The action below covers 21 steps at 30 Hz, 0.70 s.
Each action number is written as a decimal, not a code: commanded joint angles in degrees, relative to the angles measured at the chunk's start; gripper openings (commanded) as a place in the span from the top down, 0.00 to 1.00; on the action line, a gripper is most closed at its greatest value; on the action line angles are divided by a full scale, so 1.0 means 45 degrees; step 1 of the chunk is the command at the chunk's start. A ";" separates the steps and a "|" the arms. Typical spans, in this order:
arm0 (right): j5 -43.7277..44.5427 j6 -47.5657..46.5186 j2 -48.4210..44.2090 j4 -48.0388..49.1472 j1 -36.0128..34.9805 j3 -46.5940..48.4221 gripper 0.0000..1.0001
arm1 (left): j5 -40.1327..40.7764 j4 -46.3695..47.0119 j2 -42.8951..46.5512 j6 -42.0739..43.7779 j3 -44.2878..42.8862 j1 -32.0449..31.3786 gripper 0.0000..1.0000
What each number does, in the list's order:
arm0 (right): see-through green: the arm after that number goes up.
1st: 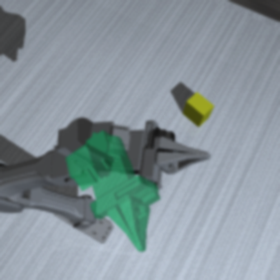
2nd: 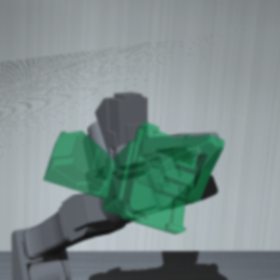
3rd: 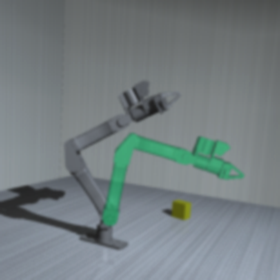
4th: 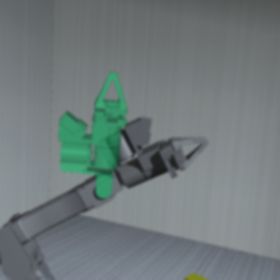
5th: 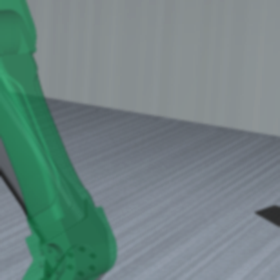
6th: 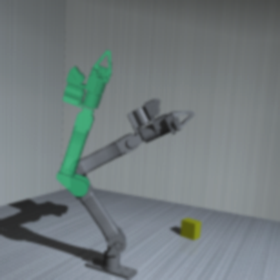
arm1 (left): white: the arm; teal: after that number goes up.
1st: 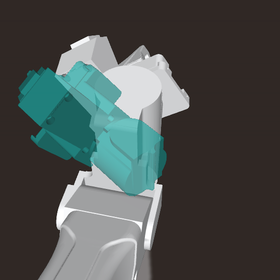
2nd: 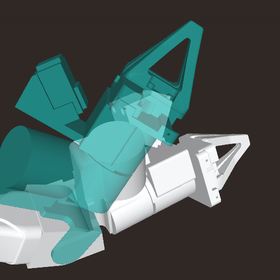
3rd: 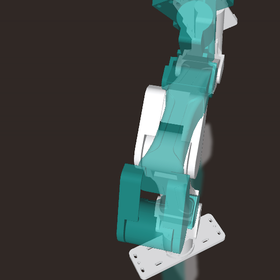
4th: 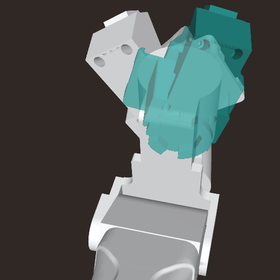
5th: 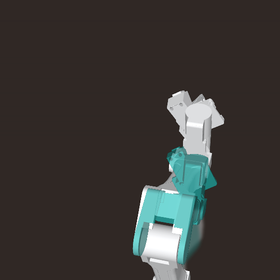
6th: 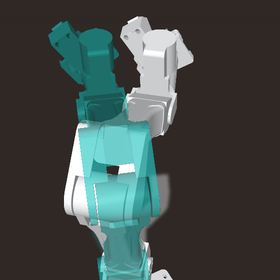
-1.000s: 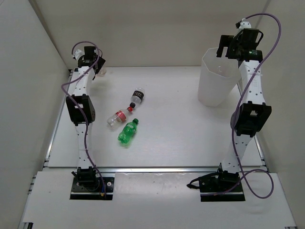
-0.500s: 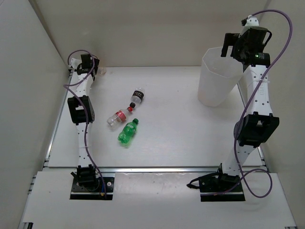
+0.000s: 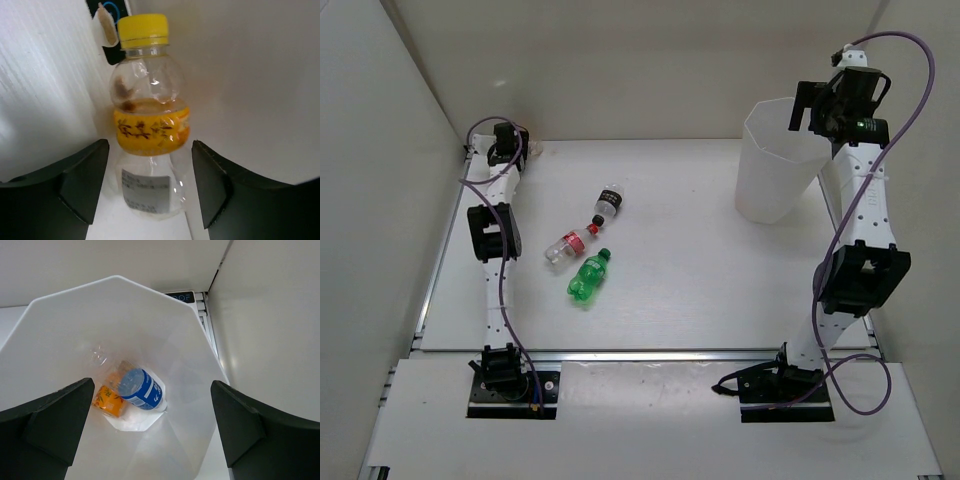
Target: Put the plastic bottles in the bin
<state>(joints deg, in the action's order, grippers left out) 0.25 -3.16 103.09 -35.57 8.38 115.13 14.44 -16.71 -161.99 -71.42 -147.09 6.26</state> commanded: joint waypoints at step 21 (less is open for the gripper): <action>-0.0817 -0.0333 -0.3161 0.0598 -0.0435 -0.2382 0.01 | -0.1782 -0.1206 0.3962 0.1883 0.0243 0.0075 0.84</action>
<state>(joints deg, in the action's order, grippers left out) -0.78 -3.36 92.14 -36.23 8.45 104.22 10.35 -18.79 -157.95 -67.99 -146.43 6.57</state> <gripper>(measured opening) 0.994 0.650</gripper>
